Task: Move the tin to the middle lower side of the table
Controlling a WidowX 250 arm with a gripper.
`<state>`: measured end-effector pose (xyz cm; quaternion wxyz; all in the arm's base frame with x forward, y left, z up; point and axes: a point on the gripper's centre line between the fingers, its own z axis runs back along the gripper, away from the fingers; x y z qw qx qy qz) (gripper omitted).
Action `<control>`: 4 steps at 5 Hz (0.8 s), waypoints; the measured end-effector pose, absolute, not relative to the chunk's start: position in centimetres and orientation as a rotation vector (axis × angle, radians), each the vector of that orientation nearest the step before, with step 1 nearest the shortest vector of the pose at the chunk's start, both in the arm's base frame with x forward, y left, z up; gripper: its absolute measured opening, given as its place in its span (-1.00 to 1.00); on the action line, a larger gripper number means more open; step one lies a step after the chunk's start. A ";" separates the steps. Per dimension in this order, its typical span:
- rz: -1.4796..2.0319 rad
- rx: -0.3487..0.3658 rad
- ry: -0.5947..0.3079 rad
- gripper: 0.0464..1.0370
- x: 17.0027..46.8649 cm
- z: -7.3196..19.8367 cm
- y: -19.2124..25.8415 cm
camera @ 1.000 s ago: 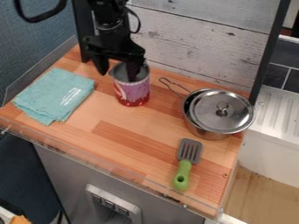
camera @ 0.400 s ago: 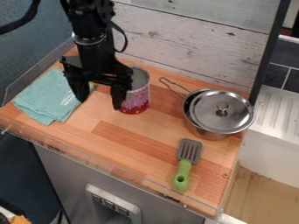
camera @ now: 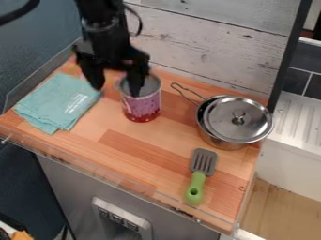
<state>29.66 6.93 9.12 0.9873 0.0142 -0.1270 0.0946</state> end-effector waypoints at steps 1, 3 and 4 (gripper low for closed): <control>0.172 0.037 -0.251 0.92 32.8 7.7 6.8; 0.148 0.063 -0.277 0.92 38.0 6.5 7.8; 0.129 0.094 -0.269 0.92 38.9 7.4 7.9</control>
